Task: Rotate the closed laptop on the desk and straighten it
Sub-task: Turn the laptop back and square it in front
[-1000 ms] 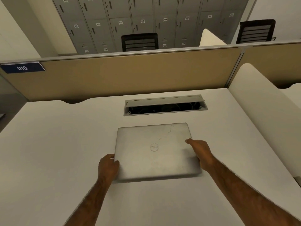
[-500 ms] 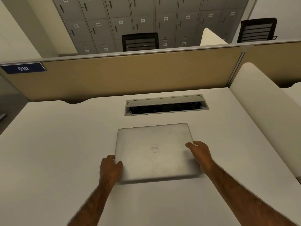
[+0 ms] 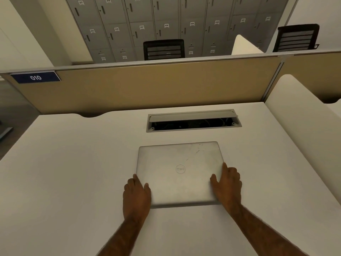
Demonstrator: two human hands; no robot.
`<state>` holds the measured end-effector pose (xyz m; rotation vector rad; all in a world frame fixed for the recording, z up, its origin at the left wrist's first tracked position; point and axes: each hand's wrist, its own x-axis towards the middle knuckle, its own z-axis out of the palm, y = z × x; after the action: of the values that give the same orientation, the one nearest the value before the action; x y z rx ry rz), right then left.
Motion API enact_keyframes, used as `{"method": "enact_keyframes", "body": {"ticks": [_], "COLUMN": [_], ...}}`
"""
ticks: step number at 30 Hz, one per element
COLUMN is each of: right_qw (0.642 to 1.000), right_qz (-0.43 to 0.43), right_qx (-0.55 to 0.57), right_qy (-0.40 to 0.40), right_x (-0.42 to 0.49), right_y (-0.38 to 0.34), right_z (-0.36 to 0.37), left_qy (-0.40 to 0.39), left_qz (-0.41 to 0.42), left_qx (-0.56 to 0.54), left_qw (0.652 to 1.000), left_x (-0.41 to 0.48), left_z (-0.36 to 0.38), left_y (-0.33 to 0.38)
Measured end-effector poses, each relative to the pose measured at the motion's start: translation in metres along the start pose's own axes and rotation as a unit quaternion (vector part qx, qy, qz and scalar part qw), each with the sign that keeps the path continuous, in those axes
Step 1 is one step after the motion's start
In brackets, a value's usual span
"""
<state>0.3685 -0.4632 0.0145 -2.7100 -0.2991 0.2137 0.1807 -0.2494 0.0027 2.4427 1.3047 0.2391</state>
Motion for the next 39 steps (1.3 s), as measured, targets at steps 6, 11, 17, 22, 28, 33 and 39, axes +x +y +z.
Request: {"method": "enact_keyframes", "body": {"ticks": [6, 11, 17, 22, 28, 33, 39], "right_qw": [0.996, 0.994, 0.994, 0.994, 0.98, 0.959, 0.958], "right_qz": [-0.047, -0.061, -0.056, -0.053, -0.146, -0.242, -0.234], "right_qx": [-0.067, -0.093, -0.091, -0.093, -0.13, -0.136, -0.154], "right_qy": [-0.024, 0.017, -0.014, -0.029, -0.021, -0.047, -0.067], "right_x": [-0.011, -0.014, -0.021, -0.023, -0.027, -0.035, -0.036], "right_y": [0.002, 0.007, 0.006, 0.0, -0.02, -0.048, -0.03], "right_z": [0.017, 0.021, 0.018, 0.015, 0.03, 0.049, 0.062], "left_qy": [-0.029, -0.041, -0.051, -0.051, -0.025, -0.057, -0.056], "left_qz": [0.031, 0.043, 0.067, 0.088, 0.168, 0.213, 0.194], "left_qx": [-0.058, -0.075, -0.056, -0.014, 0.047, 0.082, 0.085], "left_qw": [0.997, 0.995, 0.995, 0.995, 0.984, 0.972, 0.976], "left_x": [-0.008, -0.007, -0.006, -0.003, -0.001, -0.003, -0.013], "left_z": [0.007, 0.008, 0.008, 0.005, 0.016, 0.025, 0.041], "left_y": [-0.012, -0.015, -0.023, -0.021, 0.004, 0.03, 0.035]}}
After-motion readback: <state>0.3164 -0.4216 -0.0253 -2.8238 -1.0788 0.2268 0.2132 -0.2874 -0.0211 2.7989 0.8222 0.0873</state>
